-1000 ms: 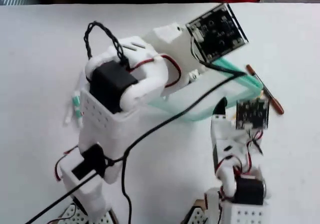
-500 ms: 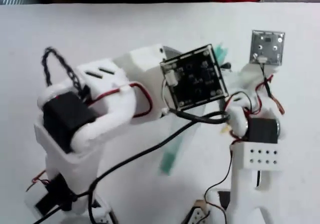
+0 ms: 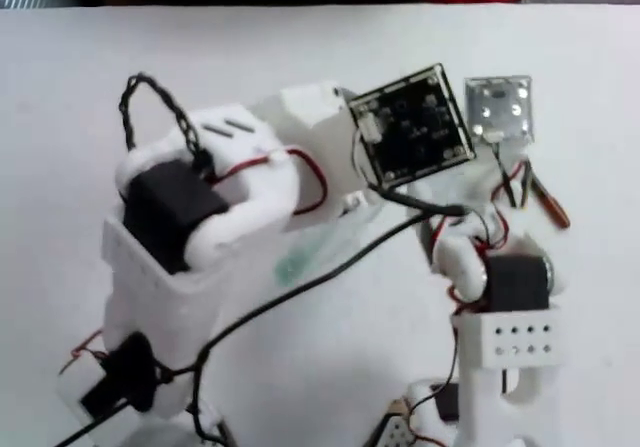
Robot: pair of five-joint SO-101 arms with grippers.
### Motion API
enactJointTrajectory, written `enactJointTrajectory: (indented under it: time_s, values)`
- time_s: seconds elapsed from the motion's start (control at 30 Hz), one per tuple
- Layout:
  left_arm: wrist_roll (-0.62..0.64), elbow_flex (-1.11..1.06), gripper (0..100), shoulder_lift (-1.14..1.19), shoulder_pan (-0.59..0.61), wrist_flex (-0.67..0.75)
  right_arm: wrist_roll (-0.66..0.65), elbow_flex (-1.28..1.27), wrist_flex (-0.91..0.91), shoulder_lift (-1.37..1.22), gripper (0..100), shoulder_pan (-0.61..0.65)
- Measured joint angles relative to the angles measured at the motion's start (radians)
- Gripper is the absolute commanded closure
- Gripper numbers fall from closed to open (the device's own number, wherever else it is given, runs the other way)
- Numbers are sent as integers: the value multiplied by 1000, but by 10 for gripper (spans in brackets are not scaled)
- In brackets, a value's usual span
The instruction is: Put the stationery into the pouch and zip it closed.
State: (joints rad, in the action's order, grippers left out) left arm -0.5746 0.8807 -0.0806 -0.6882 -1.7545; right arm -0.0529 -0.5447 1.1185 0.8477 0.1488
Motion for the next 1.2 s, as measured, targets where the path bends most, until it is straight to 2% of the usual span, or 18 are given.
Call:
enactJointTrajectory:
  time_s: [0.13,0.27,0.47,0.63,0.7,0.87,0.97,1.2]
  values:
    - [11,0,969,-2,-6,32,-5,0,-77,-86,696,34]
    - [14,0,969,-3,68,95,-9,25,-91,-124,679,34]
    - [106,0,969,80,269,150,-9,84,44,-100,659,28]
    - [133,-2,969,115,324,114,-15,84,109,-3,653,-21]
    - [86,-2,969,115,324,78,-37,87,109,43,619,-68]
    - [-75,-2,969,115,324,0,-281,100,123,140,601,-81]
    - [-138,-2,969,115,328,-25,-379,100,143,146,601,-80]
    - [-284,-2,966,49,339,-25,-423,77,89,92,601,-78]
